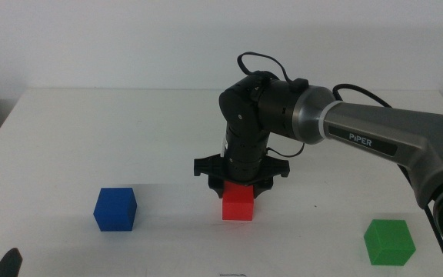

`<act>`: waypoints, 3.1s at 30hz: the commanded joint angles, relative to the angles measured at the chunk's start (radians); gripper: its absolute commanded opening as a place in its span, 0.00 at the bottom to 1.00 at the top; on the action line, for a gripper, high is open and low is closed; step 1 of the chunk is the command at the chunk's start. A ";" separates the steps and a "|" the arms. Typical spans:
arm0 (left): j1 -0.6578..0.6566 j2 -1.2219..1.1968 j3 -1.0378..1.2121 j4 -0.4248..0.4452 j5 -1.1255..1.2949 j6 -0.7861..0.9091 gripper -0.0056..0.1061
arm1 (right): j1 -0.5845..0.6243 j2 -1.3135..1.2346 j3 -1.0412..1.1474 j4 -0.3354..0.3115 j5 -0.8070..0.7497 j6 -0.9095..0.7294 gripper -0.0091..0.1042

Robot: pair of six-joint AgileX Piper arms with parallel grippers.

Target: Stack red cubes first, then green, then blue cubes in a specific spot.

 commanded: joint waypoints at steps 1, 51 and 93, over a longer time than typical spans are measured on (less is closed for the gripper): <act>-0.001 -0.020 -0.004 -0.003 -0.084 -0.004 0.89 | 0.000 -0.060 -0.028 -0.018 -0.012 -0.001 0.09; -0.001 -0.020 -0.004 -0.003 -0.084 -0.004 0.89 | -0.427 -0.580 0.802 0.016 -0.184 -0.359 0.76; -0.001 -0.020 -0.004 -0.003 -0.084 -0.004 0.89 | 0.025 -0.185 -0.120 -0.058 0.268 -0.013 0.07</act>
